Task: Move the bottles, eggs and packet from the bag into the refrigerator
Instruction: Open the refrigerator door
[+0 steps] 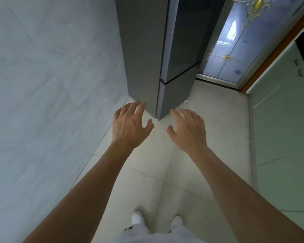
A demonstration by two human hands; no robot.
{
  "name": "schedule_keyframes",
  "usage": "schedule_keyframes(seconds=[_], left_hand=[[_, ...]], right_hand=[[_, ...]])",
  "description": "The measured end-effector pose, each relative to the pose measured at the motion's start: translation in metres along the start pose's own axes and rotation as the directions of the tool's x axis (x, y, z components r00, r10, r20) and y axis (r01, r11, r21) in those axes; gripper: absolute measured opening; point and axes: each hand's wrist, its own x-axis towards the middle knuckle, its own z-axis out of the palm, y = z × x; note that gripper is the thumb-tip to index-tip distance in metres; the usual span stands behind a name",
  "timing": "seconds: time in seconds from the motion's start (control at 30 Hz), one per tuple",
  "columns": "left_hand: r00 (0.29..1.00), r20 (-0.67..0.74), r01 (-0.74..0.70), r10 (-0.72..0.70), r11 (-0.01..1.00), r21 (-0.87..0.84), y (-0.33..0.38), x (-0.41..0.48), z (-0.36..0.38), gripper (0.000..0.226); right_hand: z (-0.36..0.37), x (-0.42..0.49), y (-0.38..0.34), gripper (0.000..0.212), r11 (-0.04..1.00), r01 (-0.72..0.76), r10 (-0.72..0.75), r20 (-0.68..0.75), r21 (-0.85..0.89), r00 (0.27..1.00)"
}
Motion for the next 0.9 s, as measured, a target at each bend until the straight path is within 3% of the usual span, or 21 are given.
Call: schedule_keyframes(seconds=[0.27,0.53,0.9], left_hand=[[0.997,-0.034,-0.076,0.075,0.997,-0.014,-0.021,0.015,0.010,0.059],[0.996,0.023,-0.081,0.081,0.997,-0.011,-0.030,0.047,0.024,0.060],[0.994,0.032,-0.106,0.105,0.994,0.006,-0.010,0.158,0.047,0.062]], right_hand=[[0.010,0.010,-0.021,0.055,0.999,-0.041,0.041,-0.010,-0.026,0.999],[0.022,0.038,-0.023,0.054,0.996,-0.083,0.082,-0.028,-0.040,0.996],[0.039,0.139,0.022,0.053,0.993,-0.114,0.116,-0.047,0.038,0.992]])
